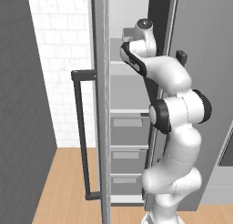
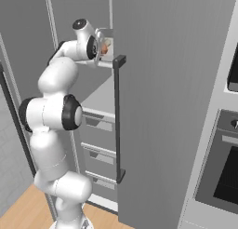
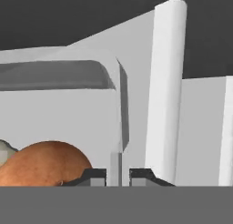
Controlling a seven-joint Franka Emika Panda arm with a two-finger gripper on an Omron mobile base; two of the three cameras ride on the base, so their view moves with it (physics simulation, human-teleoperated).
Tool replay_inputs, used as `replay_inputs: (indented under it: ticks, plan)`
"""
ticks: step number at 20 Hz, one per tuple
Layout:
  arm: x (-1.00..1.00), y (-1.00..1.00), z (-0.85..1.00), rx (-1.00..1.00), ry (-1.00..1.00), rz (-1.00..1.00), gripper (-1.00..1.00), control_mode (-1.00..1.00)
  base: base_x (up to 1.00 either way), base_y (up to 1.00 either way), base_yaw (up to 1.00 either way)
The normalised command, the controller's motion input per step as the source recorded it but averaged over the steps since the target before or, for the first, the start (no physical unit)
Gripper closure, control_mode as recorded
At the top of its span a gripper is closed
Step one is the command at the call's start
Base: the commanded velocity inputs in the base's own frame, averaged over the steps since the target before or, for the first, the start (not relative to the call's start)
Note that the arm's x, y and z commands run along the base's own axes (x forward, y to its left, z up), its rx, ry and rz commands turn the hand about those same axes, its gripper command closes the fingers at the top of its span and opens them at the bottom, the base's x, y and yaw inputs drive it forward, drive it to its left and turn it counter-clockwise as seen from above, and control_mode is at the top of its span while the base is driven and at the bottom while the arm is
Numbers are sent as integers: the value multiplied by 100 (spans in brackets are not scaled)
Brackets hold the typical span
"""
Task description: Take the meat container that has the steak and place it on the second highest rack of the freezer. Then take the vegetable container that has the onion and garlic and place it on the highest rack of the freezer.
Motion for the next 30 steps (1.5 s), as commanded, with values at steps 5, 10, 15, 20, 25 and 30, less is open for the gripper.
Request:
replay_inputs:
  ticks: [5, 10, 15, 20, 25, 30]
  plan:
    - [65, 0, 0, 0, -1, -5, -100, -100, 0, 0, 0]
    - [2, 0, -52, -5, -22, -6, -100, -100, 0, 0, 0]
    - [-53, -4, -42, -5, -30, -1, -100, -100, 0, 0, 0]
    - [-55, -25, 74, 8, -9, 0, -100, -100, 0, 0, 0]
    - [-55, 0, 65, 5, -4, 0, -100, -100, 0, 0, 0]
    - [-100, 0, -6, -1, 13, -1, -100, -100, 0, 0, 0]
